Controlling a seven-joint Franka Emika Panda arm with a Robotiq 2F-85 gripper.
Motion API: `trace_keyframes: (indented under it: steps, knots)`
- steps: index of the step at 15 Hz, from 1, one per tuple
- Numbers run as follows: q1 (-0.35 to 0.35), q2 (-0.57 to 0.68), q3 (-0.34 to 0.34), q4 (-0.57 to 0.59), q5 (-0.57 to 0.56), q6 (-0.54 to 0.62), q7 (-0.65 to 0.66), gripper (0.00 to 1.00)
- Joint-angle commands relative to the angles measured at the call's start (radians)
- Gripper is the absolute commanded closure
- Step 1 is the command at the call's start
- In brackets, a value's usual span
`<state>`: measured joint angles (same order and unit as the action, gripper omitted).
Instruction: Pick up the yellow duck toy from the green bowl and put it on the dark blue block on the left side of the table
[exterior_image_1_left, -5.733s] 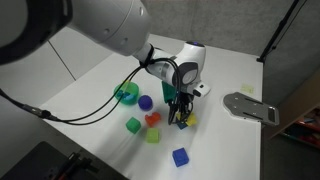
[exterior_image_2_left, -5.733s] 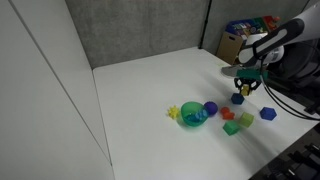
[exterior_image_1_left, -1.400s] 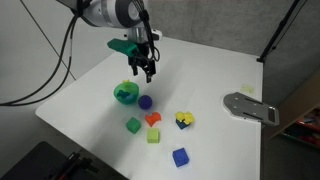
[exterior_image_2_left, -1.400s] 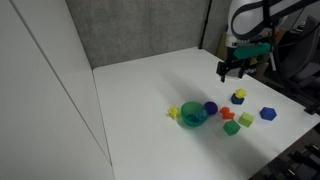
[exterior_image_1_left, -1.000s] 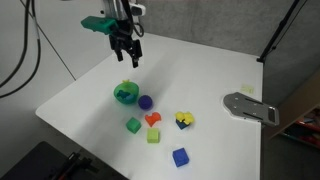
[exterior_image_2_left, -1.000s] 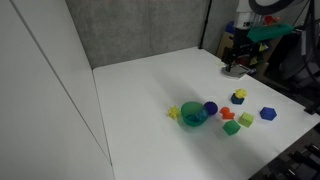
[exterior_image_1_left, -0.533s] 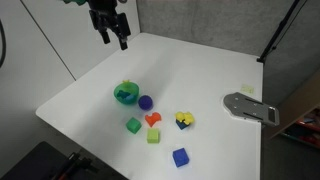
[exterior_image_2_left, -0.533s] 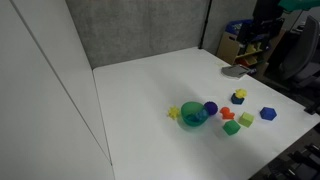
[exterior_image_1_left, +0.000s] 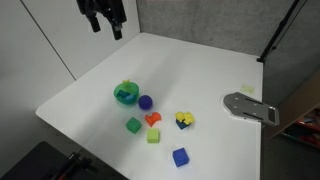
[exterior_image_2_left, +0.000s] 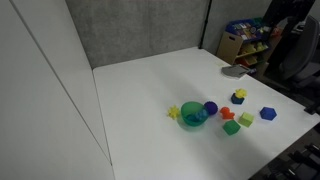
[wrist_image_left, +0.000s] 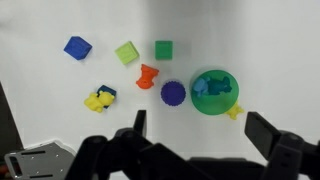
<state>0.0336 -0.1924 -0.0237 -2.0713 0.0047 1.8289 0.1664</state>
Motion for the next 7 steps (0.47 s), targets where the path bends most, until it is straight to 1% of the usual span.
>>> trace_keyframes:
  steps: [1, 4, 5, 7]
  knots:
    - [-0.023, -0.040, -0.012, 0.000, 0.051, -0.061, -0.106, 0.00]
    - [-0.031, -0.052, -0.011, -0.004, 0.049, -0.079, -0.124, 0.00]
    - [-0.033, -0.031, -0.002, 0.002, 0.037, -0.058, -0.095, 0.00]
    - [-0.033, -0.030, -0.001, 0.002, 0.037, -0.060, -0.096, 0.00]
